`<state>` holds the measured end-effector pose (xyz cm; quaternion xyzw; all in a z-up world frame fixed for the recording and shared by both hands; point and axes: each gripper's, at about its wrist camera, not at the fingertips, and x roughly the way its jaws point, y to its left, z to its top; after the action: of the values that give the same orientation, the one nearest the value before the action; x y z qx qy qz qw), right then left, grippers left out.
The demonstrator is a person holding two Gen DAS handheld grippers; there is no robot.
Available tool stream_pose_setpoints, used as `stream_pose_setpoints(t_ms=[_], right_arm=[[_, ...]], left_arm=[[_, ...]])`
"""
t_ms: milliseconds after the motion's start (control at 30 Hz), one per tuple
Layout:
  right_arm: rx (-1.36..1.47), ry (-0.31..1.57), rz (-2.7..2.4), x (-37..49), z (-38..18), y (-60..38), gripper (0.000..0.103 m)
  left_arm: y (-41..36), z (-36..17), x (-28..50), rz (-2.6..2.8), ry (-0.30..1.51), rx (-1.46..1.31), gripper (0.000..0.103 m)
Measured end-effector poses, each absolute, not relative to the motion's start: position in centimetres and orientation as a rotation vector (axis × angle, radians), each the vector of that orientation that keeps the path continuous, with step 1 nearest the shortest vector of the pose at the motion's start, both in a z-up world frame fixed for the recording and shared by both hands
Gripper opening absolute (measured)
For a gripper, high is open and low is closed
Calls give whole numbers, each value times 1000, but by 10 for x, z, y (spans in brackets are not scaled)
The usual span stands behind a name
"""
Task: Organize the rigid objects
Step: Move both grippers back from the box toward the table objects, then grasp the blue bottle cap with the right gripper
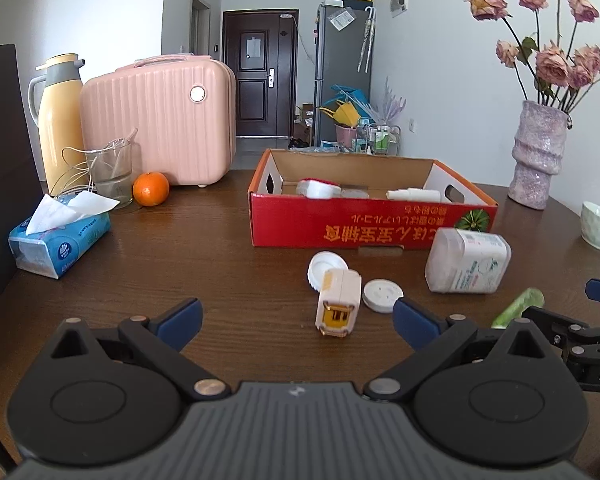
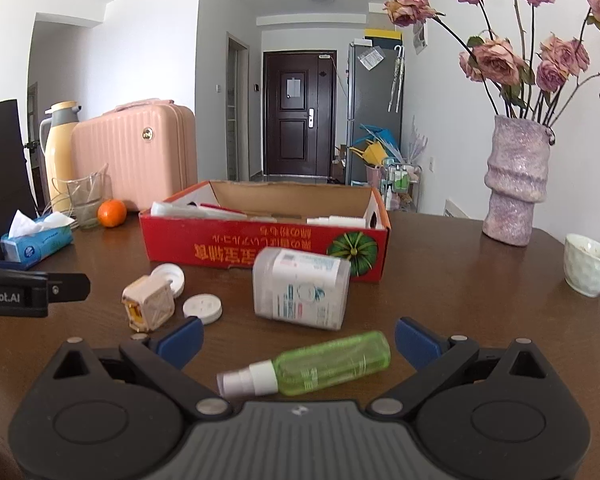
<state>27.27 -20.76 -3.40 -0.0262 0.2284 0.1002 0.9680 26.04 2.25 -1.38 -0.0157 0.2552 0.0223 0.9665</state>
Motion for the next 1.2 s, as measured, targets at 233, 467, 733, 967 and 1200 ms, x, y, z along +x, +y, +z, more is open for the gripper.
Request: stream_pose_setpoints(t_ms=[233,467,733,967,1200], right_arm=[[-74,492,217,248,-44,-204,102],[-99,550,242,237,-53,-195,102],[-117,611,243,244,-61,-191,96],[-126,676,303,252,-67,-185,60],[-129,653,336,248,-64,-182,53]], left_arm=[[22,-25,244,34,542,-21,103],[24,-26,242,32,558,-28,103],[25,-28,241,23,575,-34,103],[25,-28,241,19,578,-35,103],[24,-28,241,19,581,-37,103]])
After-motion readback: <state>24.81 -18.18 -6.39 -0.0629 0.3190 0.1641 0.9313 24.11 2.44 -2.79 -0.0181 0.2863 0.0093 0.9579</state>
